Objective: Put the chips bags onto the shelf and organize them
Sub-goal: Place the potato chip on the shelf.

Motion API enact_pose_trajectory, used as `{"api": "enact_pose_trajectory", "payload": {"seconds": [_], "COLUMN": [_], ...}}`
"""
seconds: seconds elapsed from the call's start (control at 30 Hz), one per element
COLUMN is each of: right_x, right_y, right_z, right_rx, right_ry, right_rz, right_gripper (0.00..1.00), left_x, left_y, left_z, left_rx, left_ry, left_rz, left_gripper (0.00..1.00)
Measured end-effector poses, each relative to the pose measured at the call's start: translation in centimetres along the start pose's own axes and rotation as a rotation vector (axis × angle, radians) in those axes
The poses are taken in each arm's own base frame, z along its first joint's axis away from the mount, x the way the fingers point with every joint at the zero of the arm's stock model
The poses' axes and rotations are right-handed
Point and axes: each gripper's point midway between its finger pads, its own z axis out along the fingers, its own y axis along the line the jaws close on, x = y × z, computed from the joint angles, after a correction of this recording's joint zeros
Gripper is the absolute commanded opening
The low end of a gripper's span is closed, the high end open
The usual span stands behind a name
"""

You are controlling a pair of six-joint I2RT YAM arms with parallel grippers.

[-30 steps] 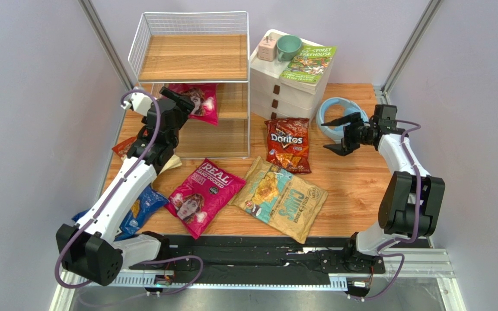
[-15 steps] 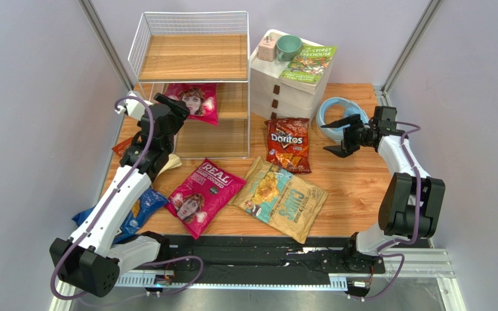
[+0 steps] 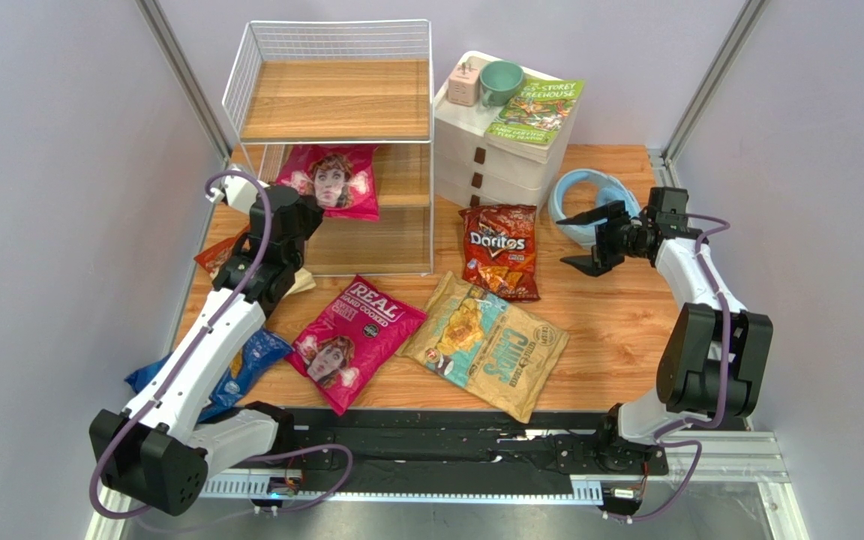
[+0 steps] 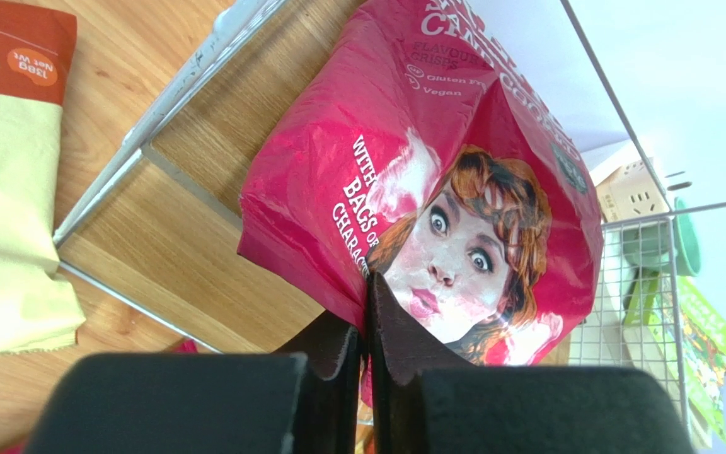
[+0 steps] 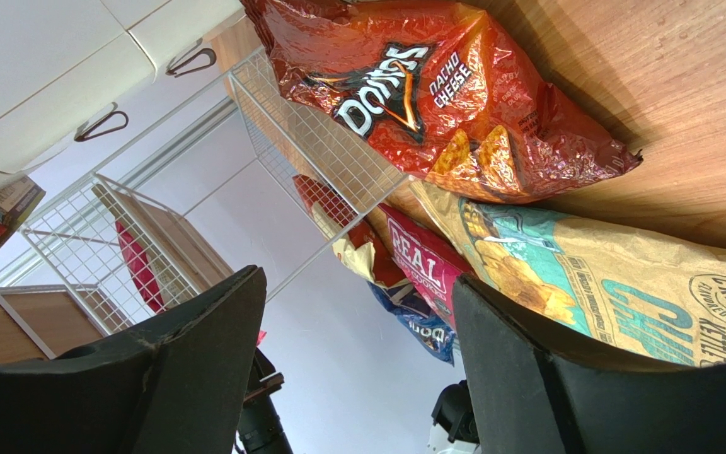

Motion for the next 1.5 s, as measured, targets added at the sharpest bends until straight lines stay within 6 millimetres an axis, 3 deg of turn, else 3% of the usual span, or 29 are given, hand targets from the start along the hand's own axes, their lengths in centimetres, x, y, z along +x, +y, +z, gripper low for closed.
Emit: {"api": "enact_pose_trajectory", "payload": {"seconds": [0.33, 0.43, 0.47, 0.53, 0.57, 0.67, 0.8, 1.0, 1.07, 1.17, 1.27, 1.37, 1.5], "right_x": [0.0, 0.1, 0.1, 0.2, 0.1, 0.2, 0.3, -0.1, -0.2, 1.0, 5.0, 8.4, 9.8], "right_y": [-0.5, -0.7, -0.7, -0.6, -0.5, -0.4, -0.7, -1.5, -1.5, -0.8, -0.5, -3.2, -8.1], "right_z": [0.1, 0.1, 0.1, 0.1, 0.0, -0.2, -0.4, -0.7, -1.0, -1.0, 0.4, 1.7, 2.1], "right_rx": [0.009, 0.012, 0.009, 0.005, 0.002, -0.006, 0.004, 0.038, 0.069, 0.122, 0.171, 0.242, 0.395], "right_ry": [0.000, 0.001, 0.001, -0.001, -0.003, -0.007, -0.016, -0.034, -0.047, -0.053, 0.004, 0.092, 0.150], "right_rz": [0.004, 0.006, 0.004, 0.000, -0.004, -0.026, -0.069, -0.121, -0.173, -0.330, -0.568, -0.697, -0.806], "right_gripper": [0.77, 0.77, 0.77, 0.77, 0.77, 0.77, 0.77, 0.76, 0.76, 0.76, 0.76, 0.77, 0.77], "left_x": [-0.4, -0.3, -0.2, 0.0, 0.2, 0.4, -1.2, -5.3, -5.5, -4.0, 0.2, 5.2, 11.2], "left_y": [0.3, 0.5, 0.6, 0.9, 1.0, 1.7, 2.2, 0.3, -0.2, -1.1, -1.0, 0.3, 2.7], "left_z": [-0.7, -0.7, -0.7, -0.8, -0.9, -1.6, -4.1, -8.9, -9.9, -10.9, -11.2, -11.9, -13.6], "left_rx": [-0.006, -0.009, -0.012, -0.019, -0.024, -0.037, -0.029, 0.079, 0.119, 0.200, 0.269, 0.300, 0.328], "left_ry": [-0.003, 0.001, 0.005, 0.017, 0.029, 0.051, 0.038, -0.017, 0.000, 0.089, 0.255, 0.440, 0.660], "left_rz": [0.007, 0.015, 0.022, 0.040, 0.045, 0.069, 0.085, 0.096, 0.122, 0.181, 0.261, 0.349, 0.440], "left_gripper": [0.01, 0.16, 0.32, 0.44, 0.60, 0.74, 0.74, 0.73, 0.73, 0.73, 0.71, 0.70, 0.70]}}
